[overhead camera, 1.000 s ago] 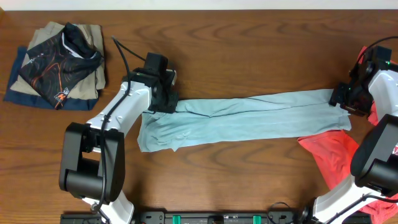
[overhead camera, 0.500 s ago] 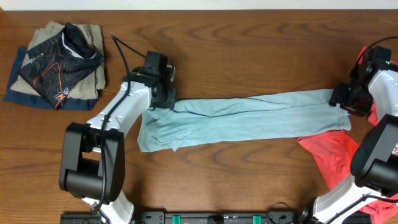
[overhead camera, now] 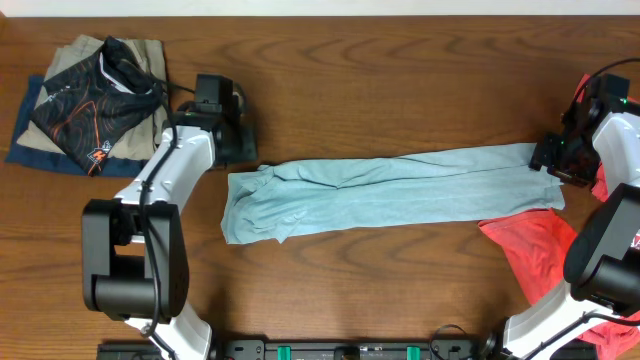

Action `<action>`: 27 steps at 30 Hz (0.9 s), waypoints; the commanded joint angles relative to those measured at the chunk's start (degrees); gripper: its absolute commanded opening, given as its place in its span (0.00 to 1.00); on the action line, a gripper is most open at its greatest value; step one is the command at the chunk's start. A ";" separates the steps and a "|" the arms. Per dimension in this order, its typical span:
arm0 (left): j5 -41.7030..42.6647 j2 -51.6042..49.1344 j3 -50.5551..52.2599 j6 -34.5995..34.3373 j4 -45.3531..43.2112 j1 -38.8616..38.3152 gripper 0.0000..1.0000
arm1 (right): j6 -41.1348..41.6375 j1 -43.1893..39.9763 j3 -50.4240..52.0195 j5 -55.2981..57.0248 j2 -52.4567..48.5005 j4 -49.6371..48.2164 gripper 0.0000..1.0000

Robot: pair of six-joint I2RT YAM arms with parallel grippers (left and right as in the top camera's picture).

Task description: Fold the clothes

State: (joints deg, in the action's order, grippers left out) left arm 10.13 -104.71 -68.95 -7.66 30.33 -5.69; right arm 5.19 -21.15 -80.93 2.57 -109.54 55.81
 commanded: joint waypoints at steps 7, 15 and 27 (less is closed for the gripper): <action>7.37 0.00 -1.14 9.53 4.11 -2.62 0.54 | -0.13 -0.22 0.11 0.66 1.42 0.15 0.59; 4.63 -1.33 1.51 10.67 4.79 -3.78 0.54 | -0.13 -0.22 0.11 0.63 1.42 0.17 0.59; 1.99 -3.54 1.51 10.64 4.83 -6.34 0.11 | -0.13 -0.22 0.11 0.63 1.42 0.42 0.59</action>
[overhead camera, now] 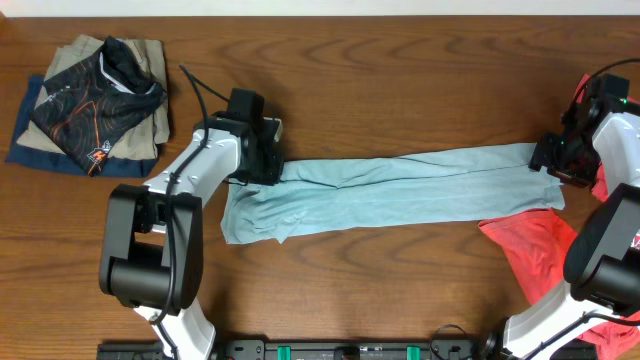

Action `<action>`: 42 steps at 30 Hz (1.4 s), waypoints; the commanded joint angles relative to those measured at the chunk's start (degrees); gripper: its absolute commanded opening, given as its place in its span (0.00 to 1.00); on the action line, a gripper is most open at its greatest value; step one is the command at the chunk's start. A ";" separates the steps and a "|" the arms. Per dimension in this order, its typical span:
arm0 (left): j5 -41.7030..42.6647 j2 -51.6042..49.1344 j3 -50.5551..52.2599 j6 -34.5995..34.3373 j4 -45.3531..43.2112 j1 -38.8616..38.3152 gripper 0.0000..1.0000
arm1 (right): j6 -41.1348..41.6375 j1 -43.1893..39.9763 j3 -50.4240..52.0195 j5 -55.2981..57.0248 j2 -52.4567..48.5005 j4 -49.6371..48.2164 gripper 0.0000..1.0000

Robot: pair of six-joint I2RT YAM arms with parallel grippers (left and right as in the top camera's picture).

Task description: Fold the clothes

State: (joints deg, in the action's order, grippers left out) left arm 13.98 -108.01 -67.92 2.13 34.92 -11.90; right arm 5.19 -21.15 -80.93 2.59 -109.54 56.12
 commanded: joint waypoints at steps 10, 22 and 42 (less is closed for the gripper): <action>-9.14 1.75 -3.61 -5.64 -2.56 2.80 0.06 | -0.15 -0.22 0.11 0.63 1.42 0.04 0.59; -6.71 2.21 -3.67 -11.45 -10.36 7.06 0.11 | -0.13 -0.22 0.11 0.63 1.42 -0.04 0.59; -6.75 2.19 -3.56 -11.43 -9.92 7.08 0.12 | -2.73 0.63 8.96 -9.70 -1.49 -8.68 0.61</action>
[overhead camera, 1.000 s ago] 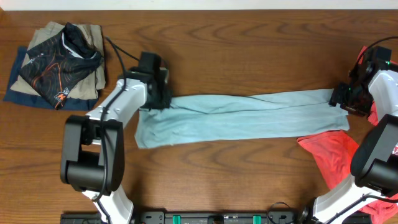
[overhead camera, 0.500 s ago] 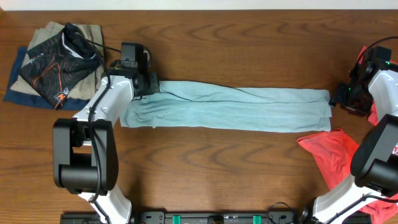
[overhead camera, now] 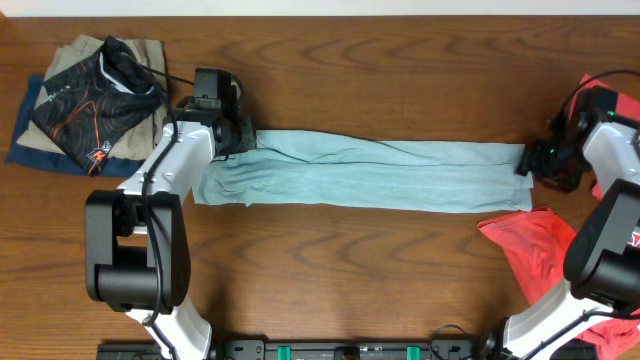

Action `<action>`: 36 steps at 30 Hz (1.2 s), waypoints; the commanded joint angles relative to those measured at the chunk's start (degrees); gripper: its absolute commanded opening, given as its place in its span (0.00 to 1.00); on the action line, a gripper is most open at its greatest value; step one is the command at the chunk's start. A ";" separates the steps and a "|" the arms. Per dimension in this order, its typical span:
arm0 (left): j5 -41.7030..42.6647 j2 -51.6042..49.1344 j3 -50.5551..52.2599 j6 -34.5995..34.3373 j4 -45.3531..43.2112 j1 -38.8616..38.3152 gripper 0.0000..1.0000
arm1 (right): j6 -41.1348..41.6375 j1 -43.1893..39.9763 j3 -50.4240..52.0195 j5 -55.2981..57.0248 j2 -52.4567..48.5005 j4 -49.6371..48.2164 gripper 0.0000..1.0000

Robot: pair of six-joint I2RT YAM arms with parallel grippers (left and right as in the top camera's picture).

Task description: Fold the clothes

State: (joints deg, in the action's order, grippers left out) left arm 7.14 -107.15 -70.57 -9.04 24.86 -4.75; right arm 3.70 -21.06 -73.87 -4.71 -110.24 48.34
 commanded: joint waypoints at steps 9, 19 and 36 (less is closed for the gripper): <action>0.09 1.33 -0.92 -0.26 0.52 -0.07 0.17 | -1.22 0.55 5.55 -2.38 -0.79 -3.65 0.30; -0.81 1.18 -0.92 -0.04 0.66 -0.07 0.25 | -1.20 0.44 6.29 0.09 -0.79 -4.00 0.01; -1.84 1.16 -0.92 -0.02 -3.80 -0.02 0.17 | -0.98 -0.04 6.29 1.90 -0.79 -4.44 0.01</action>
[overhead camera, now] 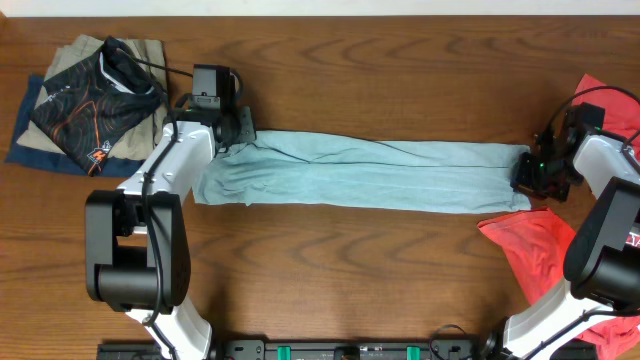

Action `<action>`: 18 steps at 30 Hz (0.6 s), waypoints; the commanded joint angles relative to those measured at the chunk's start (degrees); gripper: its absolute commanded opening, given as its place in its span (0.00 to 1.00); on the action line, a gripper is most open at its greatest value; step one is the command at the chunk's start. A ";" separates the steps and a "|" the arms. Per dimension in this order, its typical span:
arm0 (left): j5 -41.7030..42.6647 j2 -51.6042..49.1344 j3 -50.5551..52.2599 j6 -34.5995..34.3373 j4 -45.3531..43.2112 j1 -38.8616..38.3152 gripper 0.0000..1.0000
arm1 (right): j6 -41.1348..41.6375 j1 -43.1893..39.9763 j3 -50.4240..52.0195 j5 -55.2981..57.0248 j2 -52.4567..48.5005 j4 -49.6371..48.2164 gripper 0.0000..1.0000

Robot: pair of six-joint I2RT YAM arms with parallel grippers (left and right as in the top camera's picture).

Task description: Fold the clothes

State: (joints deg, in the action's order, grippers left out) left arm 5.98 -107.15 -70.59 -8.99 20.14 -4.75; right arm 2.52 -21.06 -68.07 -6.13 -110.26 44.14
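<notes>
A long light blue garment (pixel 365 175) lies stretched flat across the middle of the table, folded lengthwise. My left gripper (pixel 240 135) is at its upper left corner. Wrinkles in the cloth run toward the fingers, so it looks shut on that corner. My right gripper (pixel 523 178) sits low at the middle of the garment's right end, touching the edge. Its dark fingers blend together, so their state is hidden.
A stack of folded clothes (pixel 90 105) with a black and orange top lies at the far left. A red garment (pixel 535 250) lies crumpled at the right edge, under and behind the right arm. Bare wood shows in front of and behind the blue garment.
The right gripper has moved down along the garment's right end, from near its top corner to its middle. The left gripper shifted slightly up and left. The garment kept its stretched shape.
The blue garment lay bunched at its left end, with the right gripper at its right end and the left gripper beside it. Then the left gripper was on the bunched end. Afterwards that end lay further left with the cloth stretched straight, as now.
</notes>
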 commanded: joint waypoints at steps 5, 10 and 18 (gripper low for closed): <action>-0.68 0.90 -0.90 0.37 2.10 -0.02 0.43 | 0.20 -0.04 0.50 3.32 -0.76 -0.44 0.01; -0.68 -0.28 -0.90 0.46 2.54 -0.04 0.36 | 0.17 -0.04 0.50 3.32 -0.76 -0.42 0.01; -1.88 -0.44 -0.90 2.71 0.04 -0.02 0.06 | 0.17 -0.04 0.50 3.32 -0.76 -0.39 0.01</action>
State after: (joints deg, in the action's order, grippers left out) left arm 5.67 -107.15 -70.59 -7.42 20.75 -4.75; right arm 2.52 -21.06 -68.07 -5.87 -110.24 44.03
